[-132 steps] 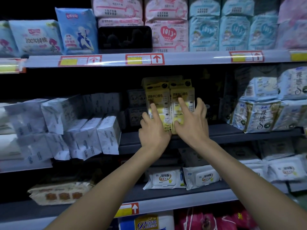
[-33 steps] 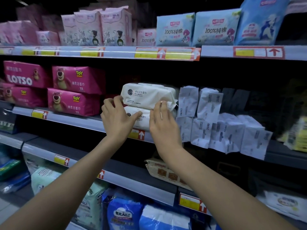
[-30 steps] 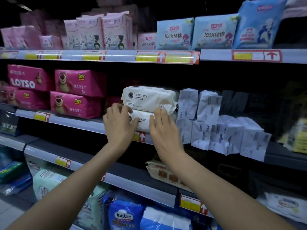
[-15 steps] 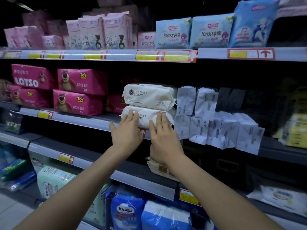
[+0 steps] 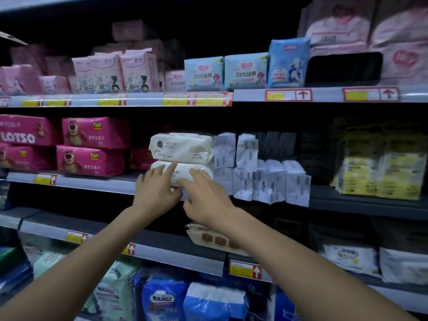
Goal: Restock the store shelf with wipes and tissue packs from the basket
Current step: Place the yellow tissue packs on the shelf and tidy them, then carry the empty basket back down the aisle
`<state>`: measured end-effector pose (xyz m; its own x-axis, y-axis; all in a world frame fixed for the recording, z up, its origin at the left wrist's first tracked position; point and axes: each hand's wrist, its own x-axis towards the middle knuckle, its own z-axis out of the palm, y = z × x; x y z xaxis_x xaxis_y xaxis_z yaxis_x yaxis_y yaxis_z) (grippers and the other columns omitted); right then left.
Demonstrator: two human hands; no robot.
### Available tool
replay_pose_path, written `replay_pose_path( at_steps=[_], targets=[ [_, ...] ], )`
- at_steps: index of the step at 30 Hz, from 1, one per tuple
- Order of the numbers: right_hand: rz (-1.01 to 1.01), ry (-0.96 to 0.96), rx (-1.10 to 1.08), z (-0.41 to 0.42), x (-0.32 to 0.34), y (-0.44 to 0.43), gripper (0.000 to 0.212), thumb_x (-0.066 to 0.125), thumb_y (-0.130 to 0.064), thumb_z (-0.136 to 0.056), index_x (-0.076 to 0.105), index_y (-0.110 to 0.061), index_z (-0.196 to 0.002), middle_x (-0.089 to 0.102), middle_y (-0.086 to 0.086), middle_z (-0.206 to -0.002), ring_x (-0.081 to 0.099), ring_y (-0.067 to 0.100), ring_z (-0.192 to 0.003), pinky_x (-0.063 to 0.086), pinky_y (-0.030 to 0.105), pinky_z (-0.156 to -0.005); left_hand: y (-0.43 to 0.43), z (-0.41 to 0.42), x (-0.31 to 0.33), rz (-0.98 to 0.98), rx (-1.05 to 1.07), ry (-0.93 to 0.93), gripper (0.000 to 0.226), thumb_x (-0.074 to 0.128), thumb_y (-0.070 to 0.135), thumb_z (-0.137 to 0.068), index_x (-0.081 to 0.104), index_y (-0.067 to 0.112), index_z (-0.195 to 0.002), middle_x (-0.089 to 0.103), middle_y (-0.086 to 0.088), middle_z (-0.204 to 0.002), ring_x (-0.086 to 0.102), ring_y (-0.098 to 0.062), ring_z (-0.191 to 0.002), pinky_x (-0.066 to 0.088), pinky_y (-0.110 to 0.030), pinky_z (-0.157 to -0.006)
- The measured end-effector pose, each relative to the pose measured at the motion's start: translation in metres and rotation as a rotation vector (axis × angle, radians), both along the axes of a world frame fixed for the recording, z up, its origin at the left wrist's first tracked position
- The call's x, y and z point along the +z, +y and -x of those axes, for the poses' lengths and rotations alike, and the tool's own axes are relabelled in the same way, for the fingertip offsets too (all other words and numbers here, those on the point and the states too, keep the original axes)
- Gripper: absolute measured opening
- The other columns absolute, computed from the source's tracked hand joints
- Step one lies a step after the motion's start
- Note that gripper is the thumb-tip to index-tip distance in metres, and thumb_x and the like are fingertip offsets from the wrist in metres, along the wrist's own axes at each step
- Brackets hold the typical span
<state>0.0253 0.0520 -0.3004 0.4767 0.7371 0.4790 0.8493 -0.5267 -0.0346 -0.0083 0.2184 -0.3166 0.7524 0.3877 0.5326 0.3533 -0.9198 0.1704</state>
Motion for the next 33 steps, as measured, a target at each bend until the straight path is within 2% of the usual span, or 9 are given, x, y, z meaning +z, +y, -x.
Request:
replay_pose_path(
  at_steps=[5,8,10,15,17,19,22,26,33],
  targets=[
    [-0.116,-0.169,0.045,-0.002,0.006,-0.036,0.038,0.055,-0.012,-0.093,0.059,-0.016,-0.130,0.050,0.014,-0.142,0.044,0.032,-0.134,0.051,0.045,-0.086,-0.028,-0.001,0.006,-0.056,-0.090,-0.090,0.079,0.059,0.048,-0.086,0.032,0.031,-0.159,0.046,-0.013,-0.156,0.044,-0.038,-0.140,0.034,-0.059,-0.114],
    [-0.198,-0.208,0.014,-0.007,0.003,-0.068,0.041,0.059,-0.011,-0.091,0.061,-0.016,-0.131,0.052,0.015,-0.145,0.047,0.033,-0.135,0.051,0.045,-0.091,-0.058,0.002,0.011,-0.107,-0.184,-0.166,0.078,0.051,0.050,-0.084,0.037,0.027,-0.157,0.049,-0.014,-0.151,0.049,-0.039,-0.135,0.038,-0.056,-0.108],
    [-0.242,-0.198,-0.044,-0.012,-0.001,-0.095,0.044,0.059,-0.018,-0.093,0.059,-0.019,-0.137,0.051,0.014,-0.148,0.046,0.032,-0.138,0.050,0.046,-0.097,-0.083,0.004,0.012,-0.144,-0.241,-0.178,0.078,0.049,0.052,-0.085,0.038,0.026,-0.158,0.049,-0.013,-0.151,0.049,-0.037,-0.136,0.040,-0.055,-0.106],
    [-0.268,-0.168,-0.258,-0.025,-0.010,-0.172,0.044,0.056,-0.036,-0.098,0.055,-0.024,-0.141,0.060,0.002,-0.126,0.058,0.025,-0.115,0.053,0.037,-0.077,-0.150,0.001,0.006,-0.170,-0.303,-0.112,0.082,0.028,0.067,-0.086,0.031,0.032,-0.160,0.039,-0.011,-0.159,0.044,-0.034,-0.142,0.040,-0.053,-0.109],
    [-0.275,-0.127,-0.344,-0.027,-0.014,-0.202,0.047,0.056,-0.040,-0.098,0.054,-0.025,-0.143,0.060,0.002,-0.126,0.058,0.026,-0.116,0.052,0.037,-0.082,-0.174,-0.002,0.000,-0.182,-0.318,-0.076,0.084,0.027,0.069,-0.085,0.026,0.034,-0.161,0.035,-0.011,-0.163,0.038,-0.034,-0.147,0.035,-0.054,-0.114],
    [-0.238,-0.055,-0.433,-0.028,-0.017,-0.231,0.058,0.056,-0.048,-0.098,0.045,-0.027,-0.151,0.053,0.006,-0.141,0.050,0.028,-0.131,0.048,0.040,-0.099,-0.195,-0.005,-0.006,-0.188,-0.328,-0.034,0.086,0.028,0.072,-0.085,0.019,0.037,-0.163,0.029,-0.010,-0.166,0.032,-0.032,-0.151,0.030,-0.052,-0.118],
    [-0.134,0.037,-0.558,-0.026,-0.019,-0.272,0.081,0.051,-0.066,-0.094,0.022,-0.032,-0.161,0.023,0.010,-0.167,0.018,0.031,-0.155,0.023,0.045,-0.123,-0.224,-0.010,-0.014,-0.178,-0.375,0.030,0.090,0.030,0.075,-0.084,0.012,0.039,-0.164,0.022,-0.009,-0.170,0.022,-0.030,-0.156,0.026,-0.054,-0.122],
    [-0.102,0.127,-0.691,-0.019,-0.021,-0.324,0.095,0.047,-0.079,-0.088,0.009,-0.034,-0.163,0.004,0.013,-0.171,0.000,0.036,-0.158,0.008,0.051,-0.126,-0.258,-0.010,-0.024,-0.157,-0.420,0.098,0.096,0.025,0.078,-0.077,0.009,0.040,-0.164,0.016,-0.011,-0.171,0.013,-0.031,-0.159,0.021,-0.056,-0.124],
    [-0.111,0.265,-0.831,-0.013,-0.047,-0.392,0.103,0.052,-0.079,-0.086,0.004,-0.030,-0.164,0.000,0.015,-0.171,-0.003,0.038,-0.157,0.007,0.054,-0.125,-0.298,-0.020,-0.053,-0.112,-0.476,0.199,0.091,0.044,0.075,-0.085,0.012,0.041,-0.164,0.016,-0.011,-0.171,0.016,-0.033,-0.157,0.022,-0.056,-0.125]
  ],
)
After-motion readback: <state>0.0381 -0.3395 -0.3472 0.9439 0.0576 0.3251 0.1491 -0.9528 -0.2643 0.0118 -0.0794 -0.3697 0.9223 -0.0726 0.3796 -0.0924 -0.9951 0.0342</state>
